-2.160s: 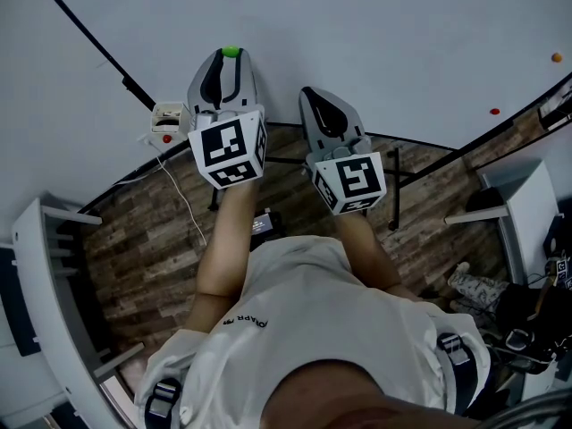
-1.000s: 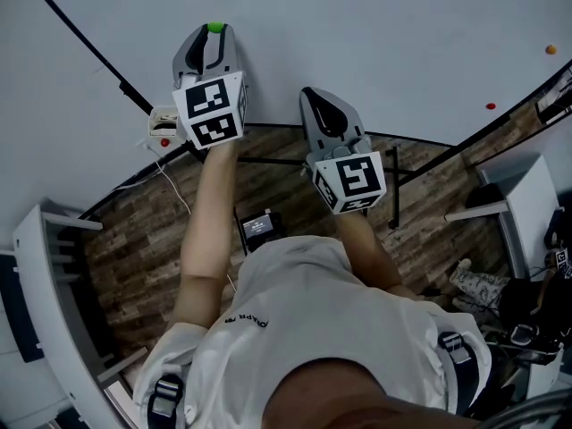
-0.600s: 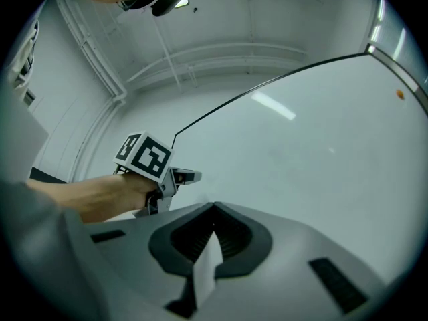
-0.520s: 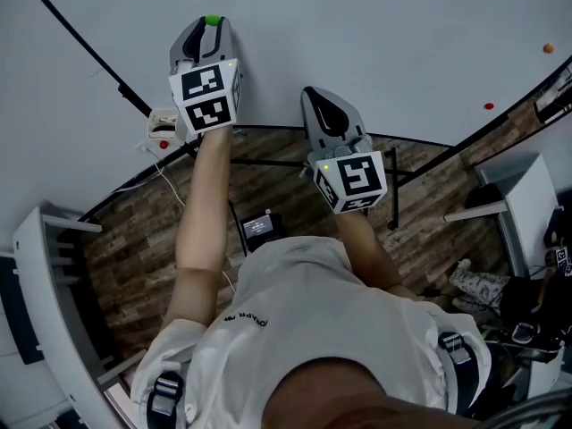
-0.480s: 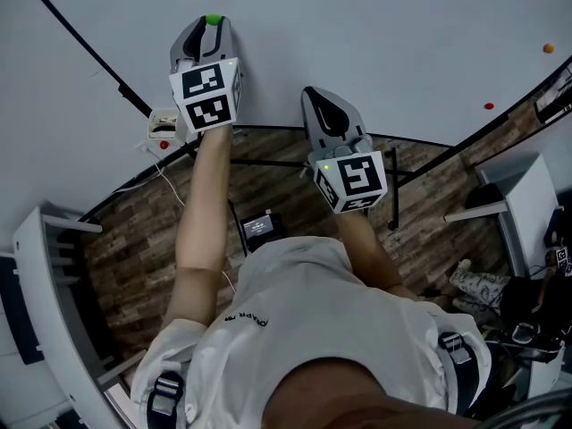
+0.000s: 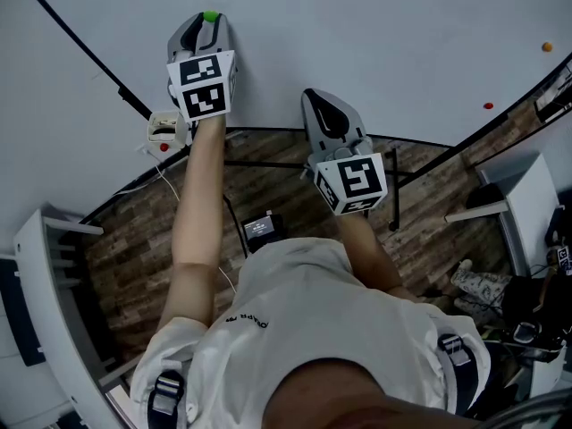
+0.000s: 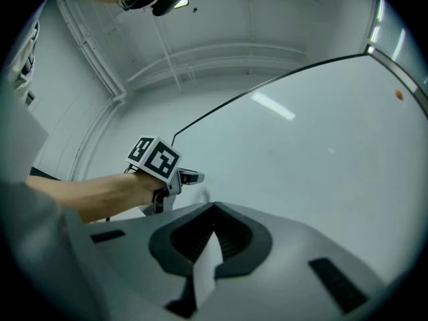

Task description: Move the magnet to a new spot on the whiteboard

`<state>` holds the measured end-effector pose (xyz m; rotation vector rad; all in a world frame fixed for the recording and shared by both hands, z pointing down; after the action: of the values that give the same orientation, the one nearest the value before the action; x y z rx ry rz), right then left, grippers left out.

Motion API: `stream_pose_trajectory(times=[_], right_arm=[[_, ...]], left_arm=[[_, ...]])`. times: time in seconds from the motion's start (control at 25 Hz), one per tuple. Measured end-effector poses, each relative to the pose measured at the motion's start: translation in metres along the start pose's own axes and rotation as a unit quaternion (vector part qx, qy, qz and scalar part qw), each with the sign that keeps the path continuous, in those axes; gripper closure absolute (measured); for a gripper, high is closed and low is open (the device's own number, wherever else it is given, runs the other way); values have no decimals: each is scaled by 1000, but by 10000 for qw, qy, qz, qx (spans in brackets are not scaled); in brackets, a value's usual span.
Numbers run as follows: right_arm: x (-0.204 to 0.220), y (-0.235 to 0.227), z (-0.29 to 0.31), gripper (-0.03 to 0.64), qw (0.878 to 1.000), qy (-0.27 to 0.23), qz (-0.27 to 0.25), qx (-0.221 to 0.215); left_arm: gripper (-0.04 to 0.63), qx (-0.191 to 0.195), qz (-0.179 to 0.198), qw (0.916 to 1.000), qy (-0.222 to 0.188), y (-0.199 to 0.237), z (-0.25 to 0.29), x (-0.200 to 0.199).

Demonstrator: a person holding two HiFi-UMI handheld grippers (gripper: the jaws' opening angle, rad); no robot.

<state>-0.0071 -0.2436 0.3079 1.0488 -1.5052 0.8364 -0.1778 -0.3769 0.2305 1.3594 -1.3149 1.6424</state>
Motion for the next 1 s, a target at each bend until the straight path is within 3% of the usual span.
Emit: stream_pose_trajectory(times=[0.52,1.0], right_arm=[[-1,-4,-2,614,10000,-13,-11,24],[0,-5,-2,614,10000,-8,-9,13]], left_arm=[[474,36,223,9993,288,2,20,1],[474,40,197,9991,382,4,28,2]])
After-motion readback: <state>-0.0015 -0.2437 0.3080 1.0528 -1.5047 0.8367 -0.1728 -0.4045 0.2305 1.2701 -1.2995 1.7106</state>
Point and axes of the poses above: the fingertips, and each gripper's own axes: z forward along the fingers, y to its left, x out of its underside, the point moved 2 cm from there along -z, backward along the fingers, and after that the axes turned 12 degrees about x, right-handed, at the moved point
